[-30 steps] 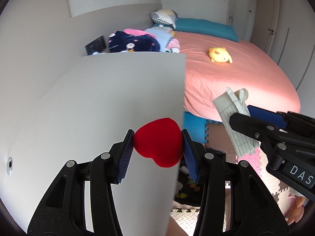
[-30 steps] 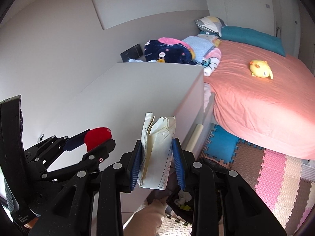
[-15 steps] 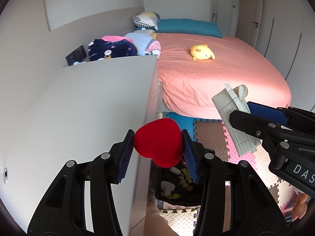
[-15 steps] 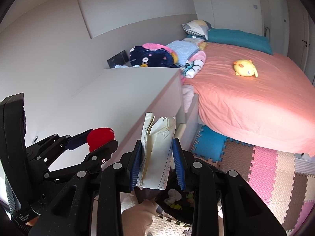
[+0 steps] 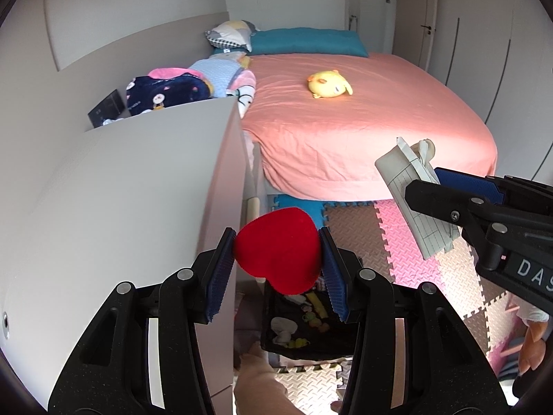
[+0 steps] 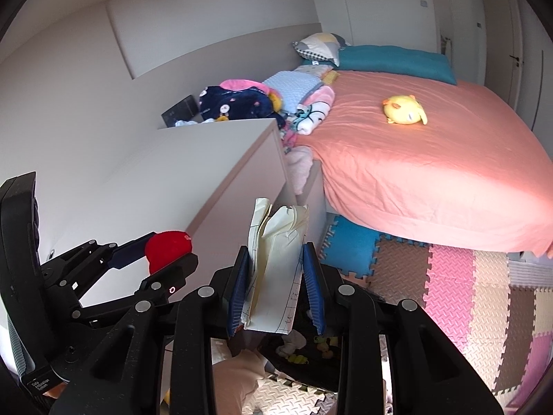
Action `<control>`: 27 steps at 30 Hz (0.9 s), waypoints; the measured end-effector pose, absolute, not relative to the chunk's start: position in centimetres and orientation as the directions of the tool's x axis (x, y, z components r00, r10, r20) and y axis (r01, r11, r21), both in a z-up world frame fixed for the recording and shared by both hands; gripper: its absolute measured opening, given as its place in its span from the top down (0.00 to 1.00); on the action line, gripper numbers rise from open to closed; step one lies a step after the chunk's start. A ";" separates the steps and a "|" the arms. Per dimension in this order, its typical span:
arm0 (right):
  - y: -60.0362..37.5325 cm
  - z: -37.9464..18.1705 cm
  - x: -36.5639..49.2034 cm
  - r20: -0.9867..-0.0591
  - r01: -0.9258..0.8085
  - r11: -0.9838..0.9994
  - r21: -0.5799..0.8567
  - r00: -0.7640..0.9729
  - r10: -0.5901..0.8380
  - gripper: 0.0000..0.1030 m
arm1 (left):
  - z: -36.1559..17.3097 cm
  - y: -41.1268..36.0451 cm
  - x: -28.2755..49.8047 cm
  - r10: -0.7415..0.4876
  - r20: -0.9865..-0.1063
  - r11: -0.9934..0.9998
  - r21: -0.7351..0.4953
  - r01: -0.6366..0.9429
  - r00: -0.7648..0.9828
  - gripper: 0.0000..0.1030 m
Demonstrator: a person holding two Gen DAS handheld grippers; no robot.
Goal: Collect trash
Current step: 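Carry the red heart and tissue packet over the black bin and release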
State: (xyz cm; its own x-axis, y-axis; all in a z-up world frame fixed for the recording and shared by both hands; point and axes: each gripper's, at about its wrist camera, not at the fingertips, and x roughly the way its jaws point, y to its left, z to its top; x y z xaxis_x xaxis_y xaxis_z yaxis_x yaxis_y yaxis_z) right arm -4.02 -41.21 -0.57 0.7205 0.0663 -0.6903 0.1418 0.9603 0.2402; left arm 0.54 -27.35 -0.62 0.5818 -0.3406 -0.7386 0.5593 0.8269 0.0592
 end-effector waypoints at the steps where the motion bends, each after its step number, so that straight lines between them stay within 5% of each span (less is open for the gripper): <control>1: -41.5 -0.7 -4.1 -0.692 0.148 0.959 0.240 0.719 0.062 0.68 | -0.7 -27.6 0.6 -0.343 -0.741 0.824 0.058 0.564 0.577 0.54; 25: -45.1 -2.7 -4.1 -0.718 0.240 0.942 0.234 0.696 0.001 0.68 | -3.4 -31.0 0.6 -0.355 -0.791 0.767 0.059 0.639 0.499 0.54; 27: -45.0 -2.6 -4.1 -0.715 0.236 0.944 0.229 0.699 -0.002 0.64 | -3.3 -30.9 0.8 -0.360 -0.797 0.766 0.045 0.642 0.485 0.39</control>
State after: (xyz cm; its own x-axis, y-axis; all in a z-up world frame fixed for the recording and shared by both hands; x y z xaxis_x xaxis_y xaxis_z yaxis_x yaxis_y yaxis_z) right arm -4.07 -45.04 -2.56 0.6989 -0.0015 -0.7152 0.2362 0.9444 0.2288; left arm 0.84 -30.88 -3.26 0.4849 -0.3599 -0.7971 0.6418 0.7656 0.0447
